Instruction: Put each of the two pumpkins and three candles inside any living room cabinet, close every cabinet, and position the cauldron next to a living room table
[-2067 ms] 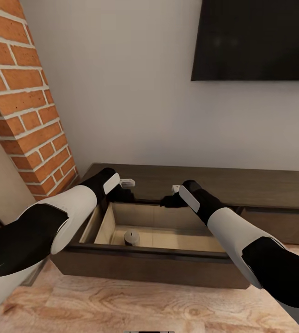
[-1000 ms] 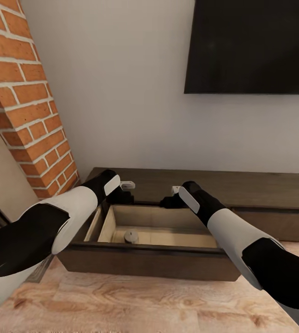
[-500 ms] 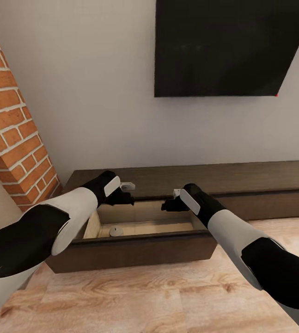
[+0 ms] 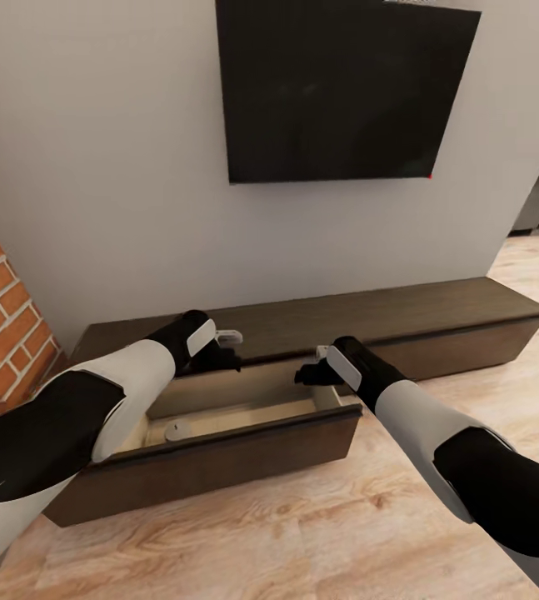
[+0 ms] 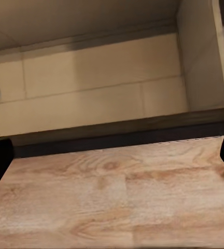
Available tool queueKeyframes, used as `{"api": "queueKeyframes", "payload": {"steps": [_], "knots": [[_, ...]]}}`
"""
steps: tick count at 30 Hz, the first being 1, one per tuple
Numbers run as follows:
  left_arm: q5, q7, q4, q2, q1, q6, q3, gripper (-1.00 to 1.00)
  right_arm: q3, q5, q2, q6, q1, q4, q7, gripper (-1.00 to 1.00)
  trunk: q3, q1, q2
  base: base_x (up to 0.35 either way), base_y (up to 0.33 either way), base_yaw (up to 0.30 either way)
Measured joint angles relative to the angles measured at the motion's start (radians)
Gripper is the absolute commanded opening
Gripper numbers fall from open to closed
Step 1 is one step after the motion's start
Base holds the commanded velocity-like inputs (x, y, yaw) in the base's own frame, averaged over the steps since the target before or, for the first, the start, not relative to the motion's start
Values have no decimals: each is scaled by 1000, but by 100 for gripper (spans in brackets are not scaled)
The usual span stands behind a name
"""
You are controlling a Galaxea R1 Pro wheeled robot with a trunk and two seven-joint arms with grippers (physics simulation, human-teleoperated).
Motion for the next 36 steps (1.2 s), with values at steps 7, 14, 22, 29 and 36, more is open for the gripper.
{"api": "queueKeyframes", "payload": {"steps": [7,14,22,29,36], "knots": [[4,-5,-10,1,0,0,1,100,0,-1,0,-21,1,2,0,100,9,-4,7,0,0,-270],[5,-9,-16,0,0,-1,2,100,1,-1,0,-47,1,2,0,100,39,-31,56,0,0,-233],[5,-10,-16,0,0,-44,3,100,1,-5,0,-52,3,3,-3,100,66,-61,112,0,0,-30],[5,-10,-14,-1,0,-63,3,100,0,-3,0,-75,7,3,-8,100,82,-81,147,0,0,-2],[5,-10,-7,-3,0,-70,3,100,0,2,-31,-127,82,8,47,100,85,-81,147,0,0,0]]}}
